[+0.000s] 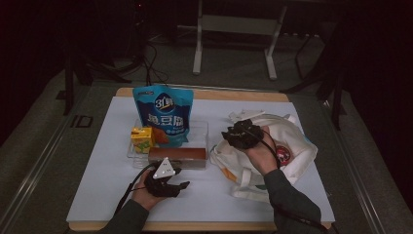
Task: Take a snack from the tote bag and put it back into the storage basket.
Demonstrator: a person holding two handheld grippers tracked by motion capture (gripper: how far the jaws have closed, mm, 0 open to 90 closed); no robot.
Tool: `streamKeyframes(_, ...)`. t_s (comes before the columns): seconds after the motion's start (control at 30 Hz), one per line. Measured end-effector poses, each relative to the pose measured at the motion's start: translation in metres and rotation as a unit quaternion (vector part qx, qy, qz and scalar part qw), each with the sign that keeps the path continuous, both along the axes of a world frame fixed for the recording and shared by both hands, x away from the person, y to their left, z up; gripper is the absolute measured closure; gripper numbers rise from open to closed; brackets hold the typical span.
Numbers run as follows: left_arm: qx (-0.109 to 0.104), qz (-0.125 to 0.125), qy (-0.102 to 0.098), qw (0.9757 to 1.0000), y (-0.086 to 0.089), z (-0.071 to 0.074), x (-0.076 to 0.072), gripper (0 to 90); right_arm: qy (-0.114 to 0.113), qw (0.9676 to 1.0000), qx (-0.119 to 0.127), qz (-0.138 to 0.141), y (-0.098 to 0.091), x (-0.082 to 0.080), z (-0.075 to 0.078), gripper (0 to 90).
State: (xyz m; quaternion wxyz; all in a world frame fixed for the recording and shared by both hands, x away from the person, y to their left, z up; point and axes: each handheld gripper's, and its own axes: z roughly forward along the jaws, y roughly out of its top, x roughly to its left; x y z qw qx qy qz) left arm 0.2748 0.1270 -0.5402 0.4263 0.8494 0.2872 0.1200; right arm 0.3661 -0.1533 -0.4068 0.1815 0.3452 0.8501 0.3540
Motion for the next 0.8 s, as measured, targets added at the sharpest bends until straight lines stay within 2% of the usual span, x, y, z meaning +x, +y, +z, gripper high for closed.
streamKeyframes(0.8, -0.002, 0.000, 0.001, 1.0000, 0.000, 0.000, 0.000, 41.2, -0.004, 0.9996, -0.012, -0.025, -0.045, -0.010, 0.006, 67.6)
